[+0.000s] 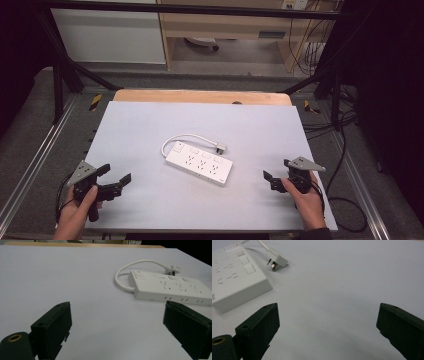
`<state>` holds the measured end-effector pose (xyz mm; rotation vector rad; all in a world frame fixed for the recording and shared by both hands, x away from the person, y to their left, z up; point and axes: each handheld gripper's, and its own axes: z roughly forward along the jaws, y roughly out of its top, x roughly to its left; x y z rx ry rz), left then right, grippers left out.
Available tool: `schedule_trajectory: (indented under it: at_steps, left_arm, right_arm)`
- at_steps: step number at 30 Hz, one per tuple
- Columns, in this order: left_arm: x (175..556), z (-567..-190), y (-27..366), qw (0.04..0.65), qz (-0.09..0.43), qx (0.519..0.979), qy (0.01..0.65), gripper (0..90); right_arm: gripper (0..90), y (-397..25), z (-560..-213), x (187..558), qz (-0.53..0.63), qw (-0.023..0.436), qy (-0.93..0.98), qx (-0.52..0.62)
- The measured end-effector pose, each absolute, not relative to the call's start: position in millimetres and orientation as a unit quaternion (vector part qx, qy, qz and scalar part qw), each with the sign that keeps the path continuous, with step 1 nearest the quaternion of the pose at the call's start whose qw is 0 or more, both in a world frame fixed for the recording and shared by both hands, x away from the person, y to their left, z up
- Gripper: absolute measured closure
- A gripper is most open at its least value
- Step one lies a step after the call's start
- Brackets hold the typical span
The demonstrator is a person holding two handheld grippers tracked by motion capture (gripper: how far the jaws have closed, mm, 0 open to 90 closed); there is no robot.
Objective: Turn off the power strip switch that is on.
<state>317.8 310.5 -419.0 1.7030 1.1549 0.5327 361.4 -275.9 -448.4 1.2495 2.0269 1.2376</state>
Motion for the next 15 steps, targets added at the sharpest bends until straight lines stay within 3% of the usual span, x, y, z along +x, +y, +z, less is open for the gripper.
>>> schedule_trajectory:
  at_steps: [15]
  left_arm:
    - [317.0, -417.7, 305.3, 0.485, 0.222, 0.71, 0.459, 7.5]
  right_arm:
    - [5.0, -276.9, -444.3, 358.8, 0.463, 0.23, 0.727, 0.451]
